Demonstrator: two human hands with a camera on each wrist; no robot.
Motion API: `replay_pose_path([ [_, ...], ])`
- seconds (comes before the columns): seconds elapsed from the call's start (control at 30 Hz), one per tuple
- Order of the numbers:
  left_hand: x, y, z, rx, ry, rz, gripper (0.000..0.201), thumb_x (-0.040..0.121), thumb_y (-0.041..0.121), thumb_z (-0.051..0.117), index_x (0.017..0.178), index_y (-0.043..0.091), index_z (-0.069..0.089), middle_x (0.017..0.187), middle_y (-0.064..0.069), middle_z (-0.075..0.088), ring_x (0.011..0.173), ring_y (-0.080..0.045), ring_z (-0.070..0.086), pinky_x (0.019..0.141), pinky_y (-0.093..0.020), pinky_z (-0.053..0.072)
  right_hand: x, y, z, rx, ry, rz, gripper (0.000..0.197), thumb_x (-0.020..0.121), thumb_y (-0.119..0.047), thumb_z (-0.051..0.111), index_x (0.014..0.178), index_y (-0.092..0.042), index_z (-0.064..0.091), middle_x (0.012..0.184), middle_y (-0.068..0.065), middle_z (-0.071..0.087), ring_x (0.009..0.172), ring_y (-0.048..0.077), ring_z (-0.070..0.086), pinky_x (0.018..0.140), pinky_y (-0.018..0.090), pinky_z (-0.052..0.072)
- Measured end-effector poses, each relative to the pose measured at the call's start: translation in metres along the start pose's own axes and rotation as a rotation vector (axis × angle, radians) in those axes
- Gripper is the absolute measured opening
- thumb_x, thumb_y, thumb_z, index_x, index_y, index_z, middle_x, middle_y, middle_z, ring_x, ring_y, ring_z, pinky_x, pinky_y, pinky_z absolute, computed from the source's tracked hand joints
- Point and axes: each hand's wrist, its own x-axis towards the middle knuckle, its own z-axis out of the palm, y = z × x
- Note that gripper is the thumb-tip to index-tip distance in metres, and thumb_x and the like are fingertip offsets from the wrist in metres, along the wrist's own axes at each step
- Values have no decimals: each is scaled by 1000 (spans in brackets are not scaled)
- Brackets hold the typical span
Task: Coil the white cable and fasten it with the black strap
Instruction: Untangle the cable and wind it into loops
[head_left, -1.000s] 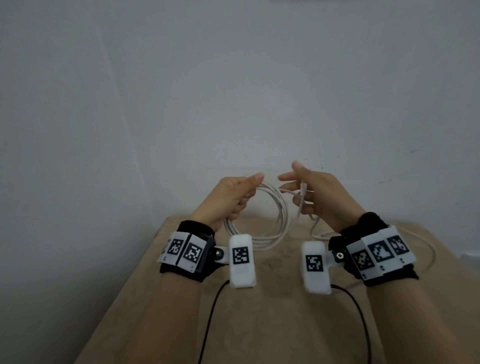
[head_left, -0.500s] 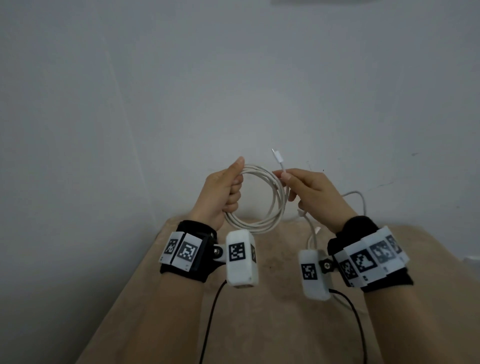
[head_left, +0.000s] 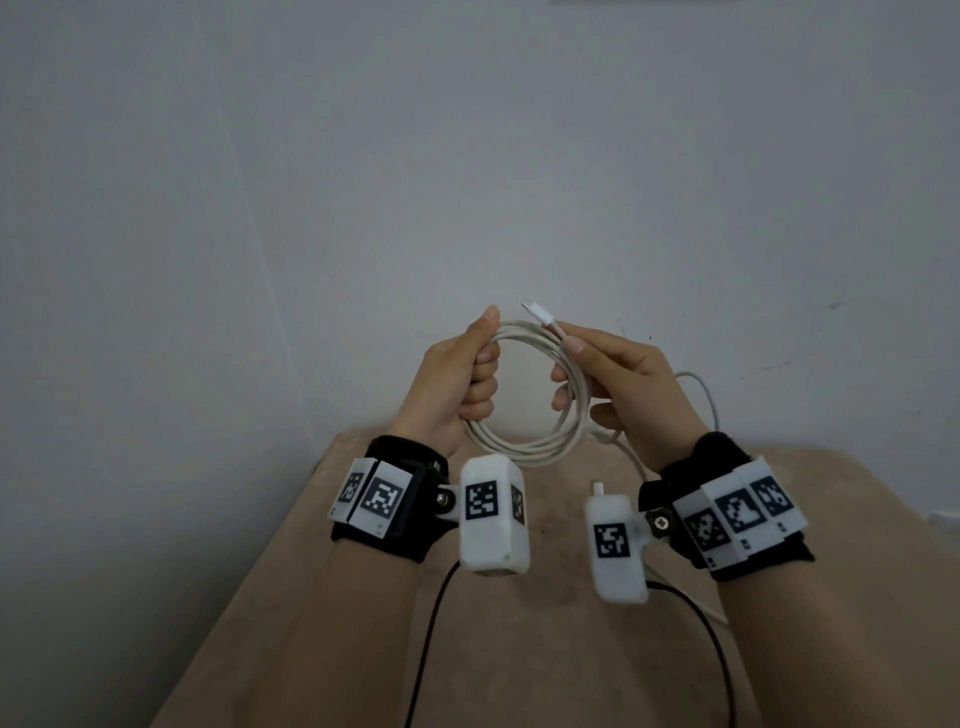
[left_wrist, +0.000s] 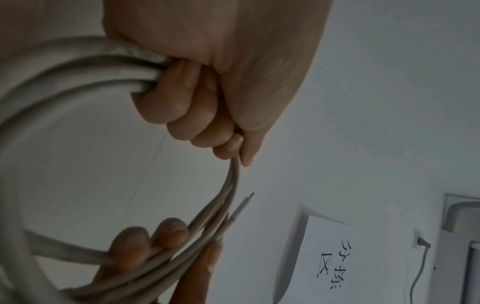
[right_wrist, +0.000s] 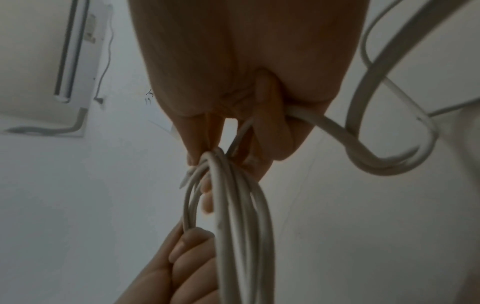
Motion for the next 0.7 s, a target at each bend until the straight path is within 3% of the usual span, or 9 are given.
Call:
replay_pose_path([
  [0.07,0,1,0,-4,-6,-17,45,94,44,52,59,21,33,52,8,18,37,-4,13,34,-16,11,1,3,-1,54,-22,18,22,94,-21,55,102,-30,74,71,-1,63,54,14,56,55,26,26],
  [0.13,0,1,-1,-11,-14,-27,45,95,44,51,60,21,34,51,8,18,37,-4,13,33,-15,12,2,5,-1,67,-35,18,24,94,-20,55,99,-32,75,70,-1,60,52,13,51,58,30,24],
  [0.33,0,2,-3,20,-26,-12,45,97,43,48,60,20,36,51,9,20,36,-3,14,32,-15,14,0,2,0,-18,-39,-12,25,96,-16,53,102,-31,72,67,-1,59,50,13,50,46,20,26],
  [0.43,0,2,-1,0,-45,-10,44,97,43,46,62,19,37,52,8,20,36,-3,14,32,-14,13,1,4,2,7,-23,-26,24,96,-15,53,102,-28,72,64,-1,56,48,12,47,49,23,29],
  [0.53,1,2,0,-11,-90,-30,44,98,43,44,63,18,37,51,8,20,35,-4,15,34,-15,14,2,4,2,-10,-8,-58,25,96,-12,51,102,-25,72,64,1,50,46,10,41,43,18,28],
  [0.7,0,2,-6,14,-199,-125,46,97,46,42,64,14,44,45,9,24,33,-4,21,37,-17,23,4,3,-4,-51,-42,-101,25,95,-5,51,101,-15,72,62,3,48,50,10,36,47,18,33],
])
